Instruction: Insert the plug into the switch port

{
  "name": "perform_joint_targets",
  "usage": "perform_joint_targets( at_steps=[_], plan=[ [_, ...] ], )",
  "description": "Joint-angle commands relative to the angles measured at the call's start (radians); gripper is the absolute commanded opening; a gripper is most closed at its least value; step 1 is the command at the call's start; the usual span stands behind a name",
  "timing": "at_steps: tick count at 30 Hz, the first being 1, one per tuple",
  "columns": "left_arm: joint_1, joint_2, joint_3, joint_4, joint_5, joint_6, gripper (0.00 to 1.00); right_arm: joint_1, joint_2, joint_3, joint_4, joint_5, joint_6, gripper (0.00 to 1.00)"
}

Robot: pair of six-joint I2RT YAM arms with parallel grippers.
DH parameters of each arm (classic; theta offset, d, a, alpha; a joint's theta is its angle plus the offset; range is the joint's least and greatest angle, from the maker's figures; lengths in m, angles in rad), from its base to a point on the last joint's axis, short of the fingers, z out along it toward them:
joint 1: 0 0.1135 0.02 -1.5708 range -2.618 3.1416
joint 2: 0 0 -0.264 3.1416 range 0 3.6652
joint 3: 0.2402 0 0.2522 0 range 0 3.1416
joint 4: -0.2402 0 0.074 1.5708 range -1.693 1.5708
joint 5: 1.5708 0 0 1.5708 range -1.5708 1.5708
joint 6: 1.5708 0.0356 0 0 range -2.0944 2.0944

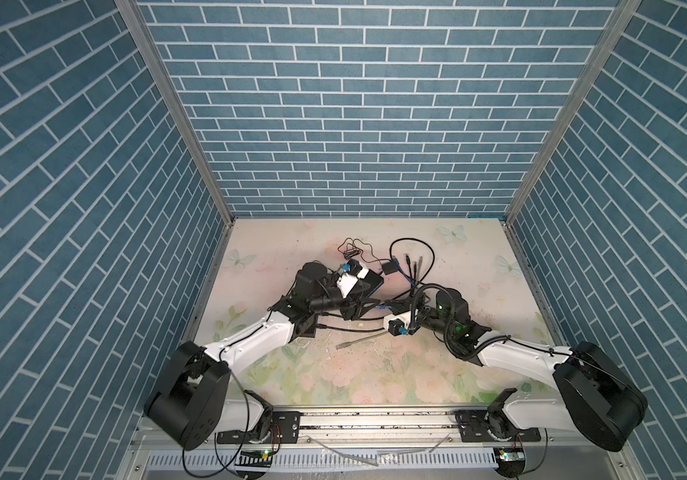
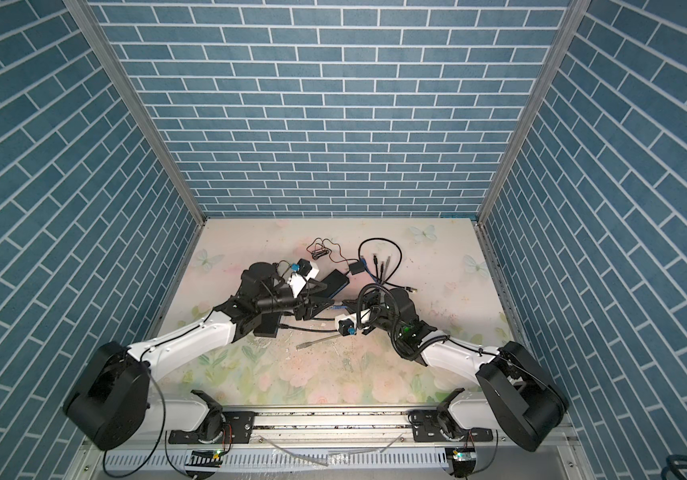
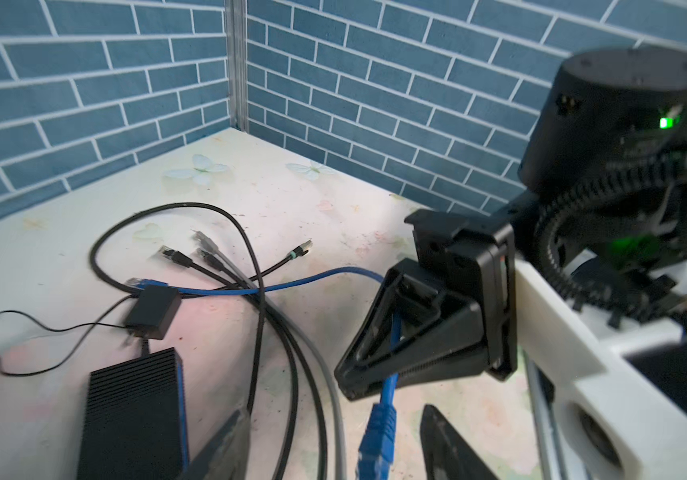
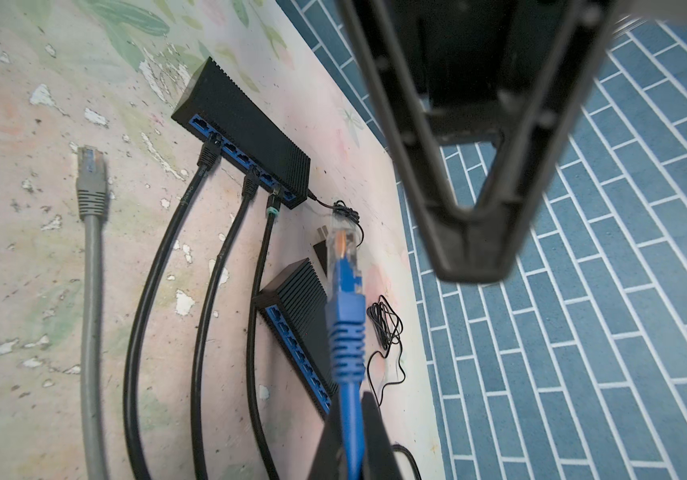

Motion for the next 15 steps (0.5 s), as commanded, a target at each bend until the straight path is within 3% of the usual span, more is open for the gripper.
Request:
perform_joint_targets(
  at_steps=[1,15],
  plan=[
    [0.009,0.068,0.053,-0.046,0.152,-0.104,0.58,0.006,-0.030,-0.028,0.049,-0.020,-0.039,0.00],
    [0.009,0.090,0.075,-0.137,0.241,-0.092,0.54,0.006,-0.027,-0.043,0.073,0.009,-0.044,0.00]
  ],
)
